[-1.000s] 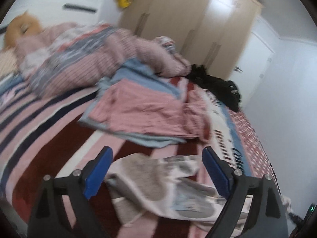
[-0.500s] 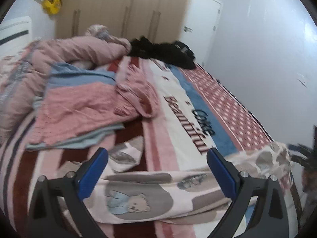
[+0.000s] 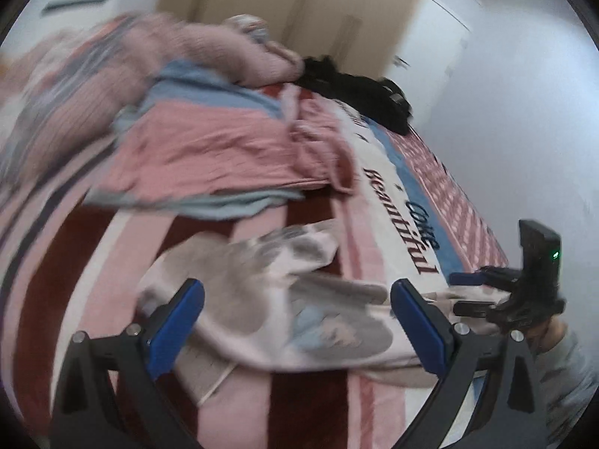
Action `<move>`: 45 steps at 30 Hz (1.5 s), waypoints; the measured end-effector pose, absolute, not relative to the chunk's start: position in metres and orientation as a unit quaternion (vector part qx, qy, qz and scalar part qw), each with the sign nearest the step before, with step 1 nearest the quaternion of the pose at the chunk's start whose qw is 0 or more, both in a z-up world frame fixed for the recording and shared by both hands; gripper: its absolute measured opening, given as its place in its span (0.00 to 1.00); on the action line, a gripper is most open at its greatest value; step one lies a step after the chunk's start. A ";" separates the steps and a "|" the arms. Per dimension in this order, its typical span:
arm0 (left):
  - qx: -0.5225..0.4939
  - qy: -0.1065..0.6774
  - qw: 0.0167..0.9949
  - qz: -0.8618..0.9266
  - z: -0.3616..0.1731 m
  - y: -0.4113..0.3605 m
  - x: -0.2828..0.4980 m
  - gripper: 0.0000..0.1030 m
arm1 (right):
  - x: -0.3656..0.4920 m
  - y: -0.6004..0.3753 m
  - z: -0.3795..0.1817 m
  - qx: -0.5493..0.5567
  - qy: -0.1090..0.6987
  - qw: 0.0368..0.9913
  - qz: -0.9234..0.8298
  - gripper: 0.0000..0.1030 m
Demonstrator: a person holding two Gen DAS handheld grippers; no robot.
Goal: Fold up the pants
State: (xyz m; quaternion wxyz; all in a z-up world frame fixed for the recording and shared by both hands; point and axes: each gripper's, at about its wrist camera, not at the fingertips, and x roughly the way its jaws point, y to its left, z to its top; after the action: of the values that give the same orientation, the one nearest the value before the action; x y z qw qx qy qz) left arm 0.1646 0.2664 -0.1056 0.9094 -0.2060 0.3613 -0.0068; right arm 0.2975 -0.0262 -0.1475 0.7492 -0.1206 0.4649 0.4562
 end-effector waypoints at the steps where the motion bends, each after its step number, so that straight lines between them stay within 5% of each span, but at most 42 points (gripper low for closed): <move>1: -0.236 0.359 0.903 -0.013 -0.112 0.276 0.152 0.96 | 0.297 -0.014 -0.147 -0.120 0.462 0.746 0.464 0.66; 11: -0.393 0.398 0.820 -0.123 -0.184 0.282 0.134 0.96 | 0.239 0.024 -0.153 -0.103 0.448 0.744 0.484 0.66; 15: -0.455 0.391 0.791 -0.119 -0.210 0.283 0.161 0.96 | 0.220 0.021 -0.158 -0.130 0.434 0.763 0.461 0.81; 20: -0.474 0.378 0.786 -0.117 -0.210 0.279 0.182 0.99 | 0.203 0.031 -0.183 -0.226 0.411 0.791 0.394 0.83; 23: -0.474 0.372 0.792 -0.095 -0.209 0.278 0.194 0.99 | 0.204 0.028 -0.198 -0.253 0.414 0.801 0.351 0.61; 25: -0.479 0.361 0.796 -0.078 -0.209 0.281 0.205 0.99 | 0.207 0.020 -0.194 -0.231 0.414 0.811 0.343 0.27; 27: -0.490 0.348 0.797 -0.064 -0.208 0.288 0.217 0.99 | 0.215 0.009 -0.186 -0.197 0.424 0.818 0.335 0.12; 32: -0.517 0.323 0.791 -0.053 -0.210 0.300 0.249 0.99 | 0.217 -0.002 -0.182 -0.173 0.444 0.807 0.348 0.10; 34: -0.534 0.300 0.789 -0.055 -0.207 0.306 0.256 0.90 | 0.215 -0.003 -0.182 -0.172 0.446 0.806 0.350 0.10; 36: -0.539 0.286 0.790 -0.057 -0.204 0.311 0.254 0.52 | 0.216 -0.004 -0.182 -0.166 0.448 0.805 0.352 0.11; 38: -0.531 0.282 0.797 -0.056 -0.198 0.317 0.248 0.39 | 0.218 -0.006 -0.182 -0.154 0.454 0.803 0.354 0.11; 43: -0.512 0.273 0.813 -0.057 -0.185 0.326 0.228 0.35 | 0.219 -0.009 -0.183 -0.138 0.459 0.800 0.360 0.11; 45: -0.491 0.270 0.827 -0.043 -0.177 0.331 0.220 0.26 | 0.220 -0.009 -0.183 -0.135 0.459 0.800 0.361 0.11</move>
State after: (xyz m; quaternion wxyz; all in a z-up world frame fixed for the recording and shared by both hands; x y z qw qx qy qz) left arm 0.2197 0.3309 -0.1771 0.8270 -0.4912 0.2701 -0.0430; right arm 0.2199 -0.0094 -0.1828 0.8003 -0.1354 0.4592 0.3609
